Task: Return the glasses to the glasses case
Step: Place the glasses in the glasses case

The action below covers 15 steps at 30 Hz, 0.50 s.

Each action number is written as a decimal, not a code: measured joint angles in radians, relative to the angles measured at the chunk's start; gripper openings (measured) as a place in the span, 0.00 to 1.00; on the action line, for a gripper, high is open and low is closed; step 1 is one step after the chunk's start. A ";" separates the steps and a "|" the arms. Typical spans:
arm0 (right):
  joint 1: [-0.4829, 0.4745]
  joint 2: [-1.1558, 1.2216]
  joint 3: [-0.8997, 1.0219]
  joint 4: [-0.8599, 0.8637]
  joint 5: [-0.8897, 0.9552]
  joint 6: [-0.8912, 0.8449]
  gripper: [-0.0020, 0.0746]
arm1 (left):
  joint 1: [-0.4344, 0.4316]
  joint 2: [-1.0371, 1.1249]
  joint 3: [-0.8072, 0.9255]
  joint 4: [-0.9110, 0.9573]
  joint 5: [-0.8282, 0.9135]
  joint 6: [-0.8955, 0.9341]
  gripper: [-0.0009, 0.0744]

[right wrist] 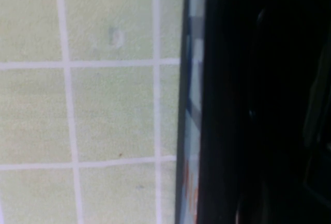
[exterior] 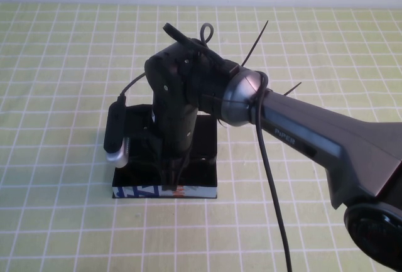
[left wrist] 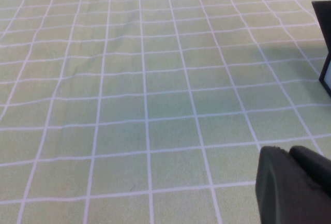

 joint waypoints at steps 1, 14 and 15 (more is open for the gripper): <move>0.000 0.000 -0.006 0.000 0.000 0.002 0.09 | 0.000 0.000 0.000 0.000 0.000 0.000 0.01; 0.000 -0.002 -0.018 0.014 0.000 0.007 0.09 | 0.000 0.000 0.000 0.000 0.000 0.000 0.01; 0.000 -0.002 -0.018 0.014 0.000 0.007 0.09 | 0.000 0.000 0.000 0.000 0.000 0.000 0.01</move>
